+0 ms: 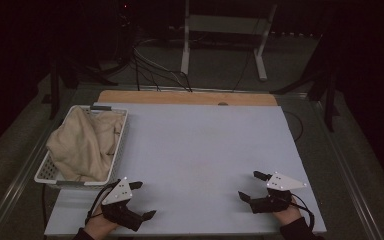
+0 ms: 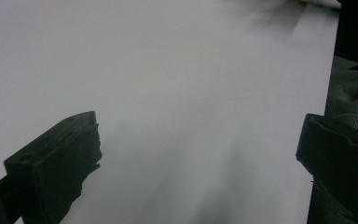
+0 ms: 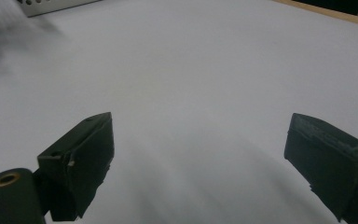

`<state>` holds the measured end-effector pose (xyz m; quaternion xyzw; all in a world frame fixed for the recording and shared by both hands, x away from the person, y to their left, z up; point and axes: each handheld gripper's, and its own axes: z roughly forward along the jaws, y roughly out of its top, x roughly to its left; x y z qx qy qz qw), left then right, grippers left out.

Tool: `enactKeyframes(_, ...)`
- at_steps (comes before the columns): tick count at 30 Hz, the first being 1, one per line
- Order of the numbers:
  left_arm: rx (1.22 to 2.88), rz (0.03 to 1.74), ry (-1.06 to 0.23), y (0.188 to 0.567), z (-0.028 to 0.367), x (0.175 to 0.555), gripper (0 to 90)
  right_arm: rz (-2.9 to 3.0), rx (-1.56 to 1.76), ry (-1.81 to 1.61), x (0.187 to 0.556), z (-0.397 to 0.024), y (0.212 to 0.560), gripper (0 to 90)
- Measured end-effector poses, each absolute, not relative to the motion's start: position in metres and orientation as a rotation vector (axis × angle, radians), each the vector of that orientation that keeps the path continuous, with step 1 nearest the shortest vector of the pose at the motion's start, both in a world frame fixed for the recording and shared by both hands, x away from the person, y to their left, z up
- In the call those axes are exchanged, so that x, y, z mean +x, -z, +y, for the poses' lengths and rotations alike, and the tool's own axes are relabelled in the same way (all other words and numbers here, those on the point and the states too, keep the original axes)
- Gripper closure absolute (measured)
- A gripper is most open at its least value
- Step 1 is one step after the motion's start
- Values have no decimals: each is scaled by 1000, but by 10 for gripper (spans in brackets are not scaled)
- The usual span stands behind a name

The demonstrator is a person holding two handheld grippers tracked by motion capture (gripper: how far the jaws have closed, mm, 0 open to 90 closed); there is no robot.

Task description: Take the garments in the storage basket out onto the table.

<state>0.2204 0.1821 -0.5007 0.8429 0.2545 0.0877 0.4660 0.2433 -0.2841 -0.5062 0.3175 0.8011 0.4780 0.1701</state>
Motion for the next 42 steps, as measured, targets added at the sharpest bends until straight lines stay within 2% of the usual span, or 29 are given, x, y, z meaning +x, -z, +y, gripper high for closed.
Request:
enactKeyframes(24,2165,581,-161,502,168,224,2,2343,845,-1323,234,-282,507,85)
enactKeyframes(33,2188,536,-90,496,162,222,2,2335,856,-1341,232,-280,503,85)
enactKeyframes(42,2191,490,-72,482,157,221,2,2329,856,-1350,230,-279,501,85)
